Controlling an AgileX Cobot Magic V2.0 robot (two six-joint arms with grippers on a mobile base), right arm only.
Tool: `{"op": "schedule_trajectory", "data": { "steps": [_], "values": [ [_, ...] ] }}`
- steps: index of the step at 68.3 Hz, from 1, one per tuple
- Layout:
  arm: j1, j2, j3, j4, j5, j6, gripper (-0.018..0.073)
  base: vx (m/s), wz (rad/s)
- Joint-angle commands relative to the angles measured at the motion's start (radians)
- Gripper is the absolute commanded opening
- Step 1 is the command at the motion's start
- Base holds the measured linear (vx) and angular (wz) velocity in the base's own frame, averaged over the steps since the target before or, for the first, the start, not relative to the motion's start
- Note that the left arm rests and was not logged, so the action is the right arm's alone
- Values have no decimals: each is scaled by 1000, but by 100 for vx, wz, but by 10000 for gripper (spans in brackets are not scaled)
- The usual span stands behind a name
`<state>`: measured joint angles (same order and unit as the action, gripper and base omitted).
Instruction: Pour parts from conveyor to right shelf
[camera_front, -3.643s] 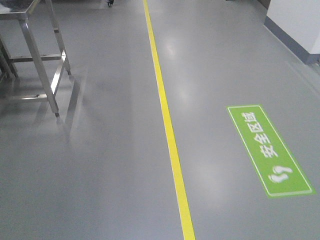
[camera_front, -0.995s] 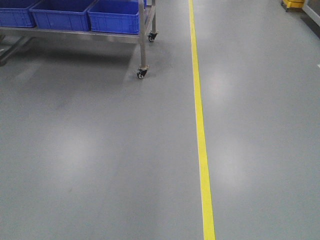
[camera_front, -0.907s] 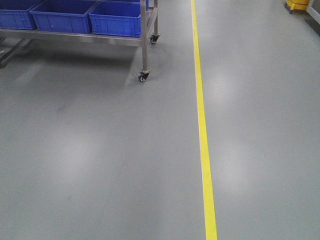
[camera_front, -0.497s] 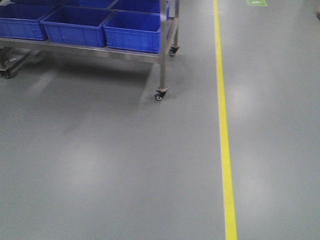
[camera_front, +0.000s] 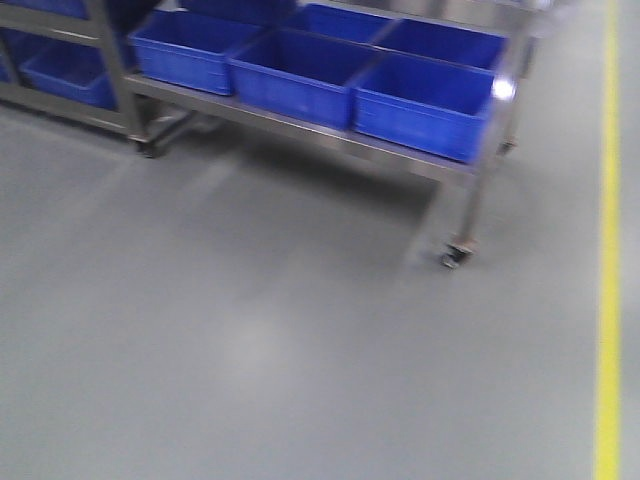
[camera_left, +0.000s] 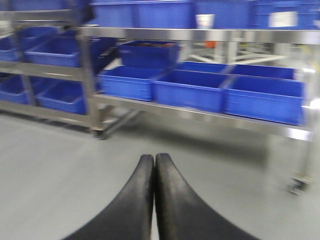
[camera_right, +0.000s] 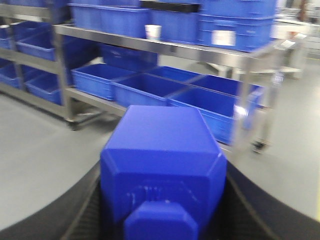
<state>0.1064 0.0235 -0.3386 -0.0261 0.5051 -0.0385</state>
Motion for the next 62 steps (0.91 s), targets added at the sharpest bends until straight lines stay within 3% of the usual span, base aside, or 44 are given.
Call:
{"op": "schedule_trajectory", "data": {
  "steps": [1, 62],
  "values": [
    [-4, 13, -29, -6, -81, -7, -6, 63, 79],
    [-4, 13, -29, -6, -81, -7, -6, 64, 72]
  ]
}}
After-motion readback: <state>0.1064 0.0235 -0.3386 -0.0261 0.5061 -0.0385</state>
